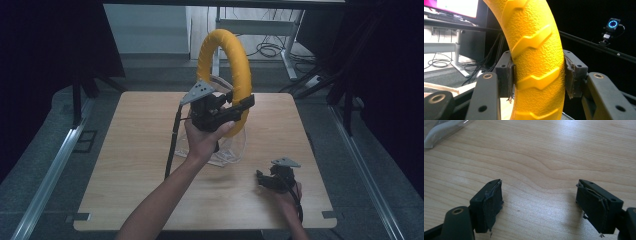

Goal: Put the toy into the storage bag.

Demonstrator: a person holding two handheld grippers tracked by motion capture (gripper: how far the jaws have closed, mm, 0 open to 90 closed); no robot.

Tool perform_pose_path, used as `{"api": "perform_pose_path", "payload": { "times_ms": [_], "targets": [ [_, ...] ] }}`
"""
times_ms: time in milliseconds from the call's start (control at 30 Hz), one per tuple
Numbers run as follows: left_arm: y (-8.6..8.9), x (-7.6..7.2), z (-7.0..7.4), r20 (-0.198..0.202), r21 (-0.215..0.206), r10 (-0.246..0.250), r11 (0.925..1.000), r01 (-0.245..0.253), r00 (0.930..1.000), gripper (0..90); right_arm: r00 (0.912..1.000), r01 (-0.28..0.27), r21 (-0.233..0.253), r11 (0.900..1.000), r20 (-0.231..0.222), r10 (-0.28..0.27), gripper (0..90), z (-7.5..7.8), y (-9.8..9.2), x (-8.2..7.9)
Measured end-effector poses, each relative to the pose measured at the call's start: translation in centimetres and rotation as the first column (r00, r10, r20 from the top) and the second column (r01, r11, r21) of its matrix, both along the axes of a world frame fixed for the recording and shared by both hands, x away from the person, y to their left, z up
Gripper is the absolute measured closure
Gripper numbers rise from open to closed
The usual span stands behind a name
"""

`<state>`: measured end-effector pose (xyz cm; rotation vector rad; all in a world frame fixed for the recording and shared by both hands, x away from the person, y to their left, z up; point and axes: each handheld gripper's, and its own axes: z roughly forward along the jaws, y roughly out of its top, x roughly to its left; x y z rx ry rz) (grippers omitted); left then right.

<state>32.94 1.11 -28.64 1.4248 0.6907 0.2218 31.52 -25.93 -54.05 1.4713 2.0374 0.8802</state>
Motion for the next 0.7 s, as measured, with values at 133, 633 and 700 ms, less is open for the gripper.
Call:
{"api": "perform_pose_path", "payload": {
  "times_ms": [133,633,700],
  "targets": [
    [-0.3,0.3,-0.3,-0.009,0.006,-0.003,1.0,0.003,1.0,49.9,1.0,-0.001,-0.001,1.0,0.0,0.001,21.5,0.0,0.0,0.0],
    [-0.5,1.9,-3.5,-0.071,0.022,0.014,0.9997,-0.012,0.9974,49.9,1.0,0.0,-0.001,1.0,0.0,0.0,21.6,0.0,0.0,0.0],
    [-0.5,2.2,-4.1,-0.08,0.028,0.016,0.9995,-0.013,0.9967,49.9,1.0,0.0,0.0,1.0,-0.001,0.0,21.6,0.0,0.0,0.0]
  ]
}}
